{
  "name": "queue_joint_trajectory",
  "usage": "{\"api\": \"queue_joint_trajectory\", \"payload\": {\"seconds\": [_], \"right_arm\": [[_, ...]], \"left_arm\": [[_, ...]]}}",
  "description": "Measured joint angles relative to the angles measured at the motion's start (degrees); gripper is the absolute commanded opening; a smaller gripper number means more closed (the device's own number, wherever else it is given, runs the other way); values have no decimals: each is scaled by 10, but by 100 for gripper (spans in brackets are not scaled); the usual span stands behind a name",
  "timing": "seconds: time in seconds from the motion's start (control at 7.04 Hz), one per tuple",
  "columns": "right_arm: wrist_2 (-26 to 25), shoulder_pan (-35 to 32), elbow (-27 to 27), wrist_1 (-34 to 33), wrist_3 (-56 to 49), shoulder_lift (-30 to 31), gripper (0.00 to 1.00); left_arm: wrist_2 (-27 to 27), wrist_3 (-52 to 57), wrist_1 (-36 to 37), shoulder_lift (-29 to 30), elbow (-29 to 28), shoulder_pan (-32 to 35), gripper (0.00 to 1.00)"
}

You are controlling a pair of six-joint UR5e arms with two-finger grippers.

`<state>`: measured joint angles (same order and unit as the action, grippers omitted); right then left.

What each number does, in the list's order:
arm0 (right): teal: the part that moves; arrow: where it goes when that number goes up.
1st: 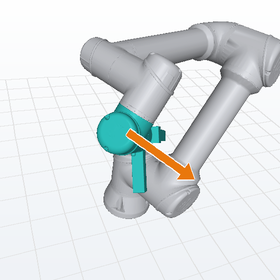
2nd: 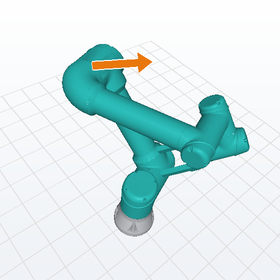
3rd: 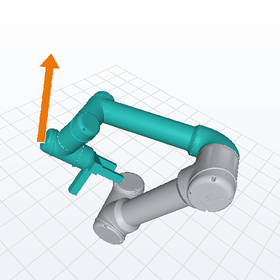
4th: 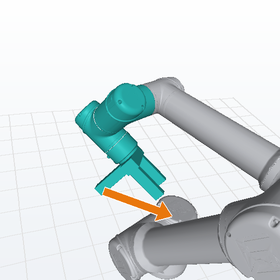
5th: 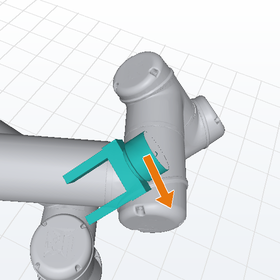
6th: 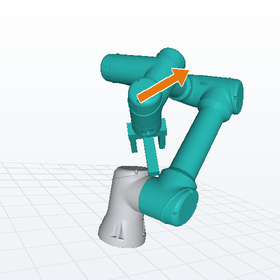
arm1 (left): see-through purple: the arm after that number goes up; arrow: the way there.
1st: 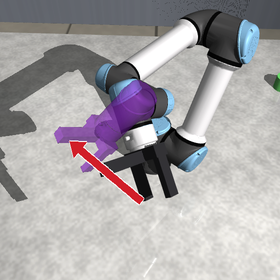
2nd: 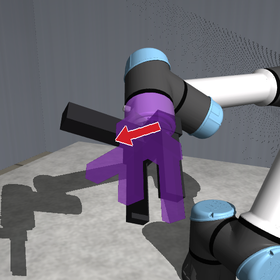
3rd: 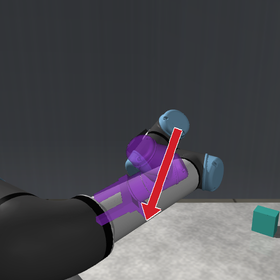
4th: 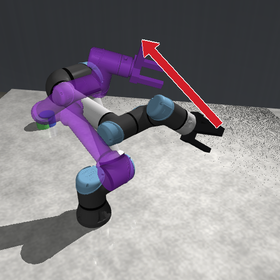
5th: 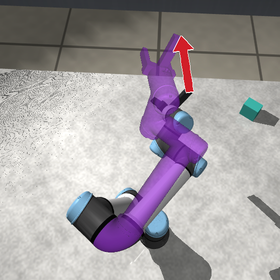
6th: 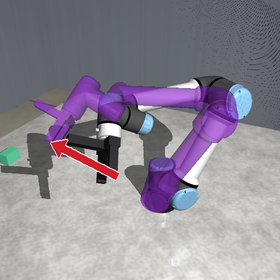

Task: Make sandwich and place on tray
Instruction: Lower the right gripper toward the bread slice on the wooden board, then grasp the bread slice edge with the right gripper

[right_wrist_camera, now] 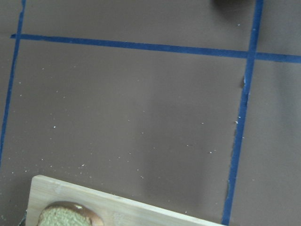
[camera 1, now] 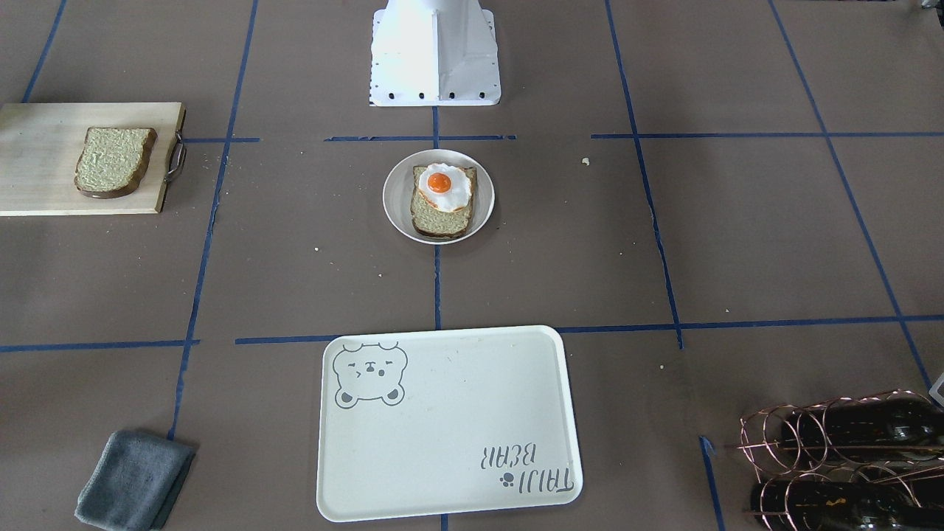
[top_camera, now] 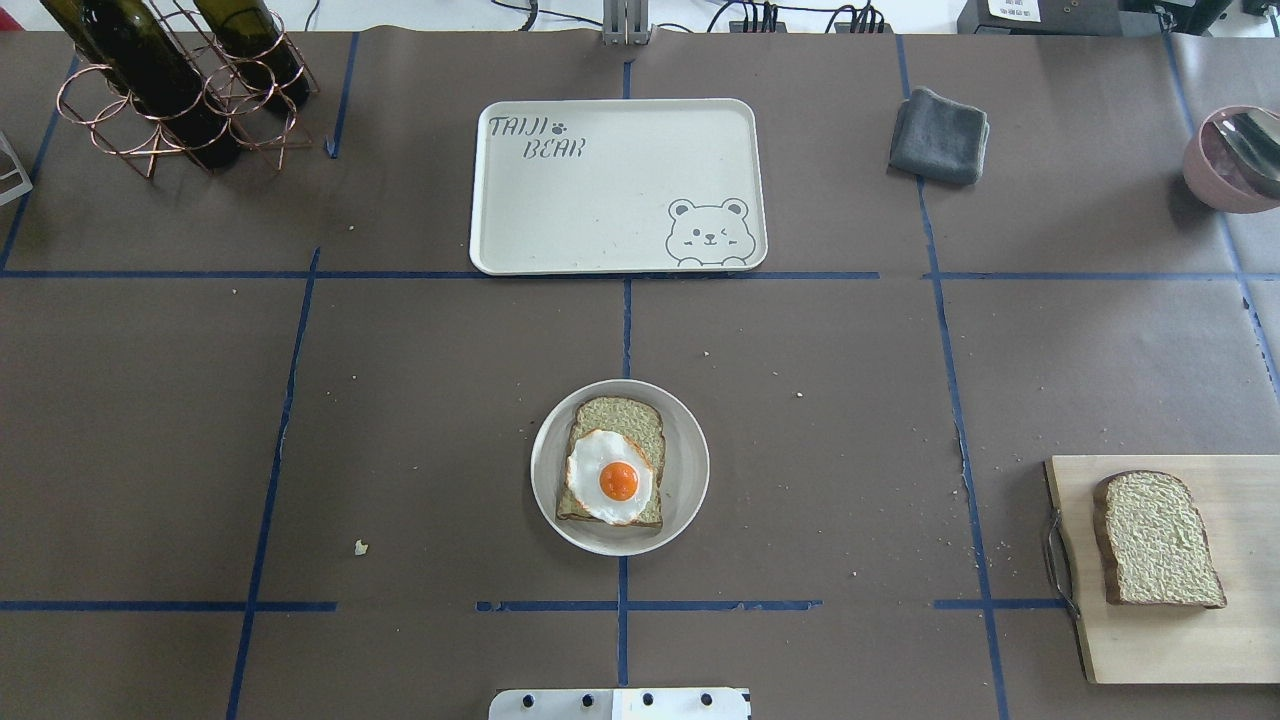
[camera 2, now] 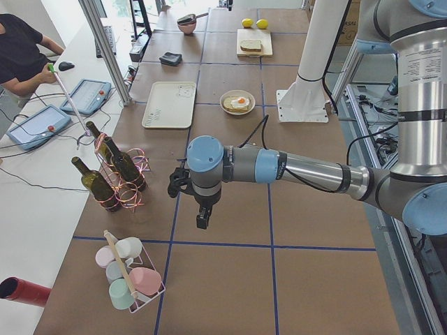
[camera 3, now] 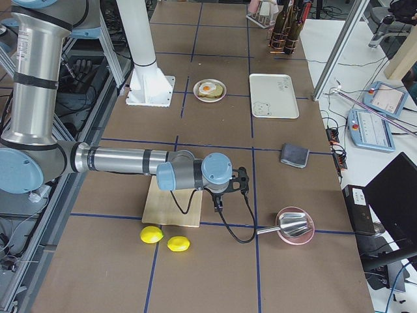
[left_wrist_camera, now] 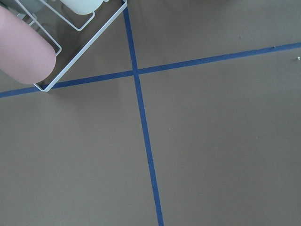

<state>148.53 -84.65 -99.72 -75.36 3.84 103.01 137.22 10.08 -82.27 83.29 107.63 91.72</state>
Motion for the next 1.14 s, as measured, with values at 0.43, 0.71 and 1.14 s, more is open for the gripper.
{"api": "queue_joint_trajectory", "payload": {"seconds": [0.43,0.71,1.14], "right_arm": [[-62,152,-4,208,282,53,97],[-123,234,-4,316,402,84,96],[-165,323,-2,413,517,106,92]], "left_arm": [[1,0,-28,-2,-4,0,100],[1,0,-29,-2,-3,0,100],[2,1,-30,-3,-2,0,100]]}}
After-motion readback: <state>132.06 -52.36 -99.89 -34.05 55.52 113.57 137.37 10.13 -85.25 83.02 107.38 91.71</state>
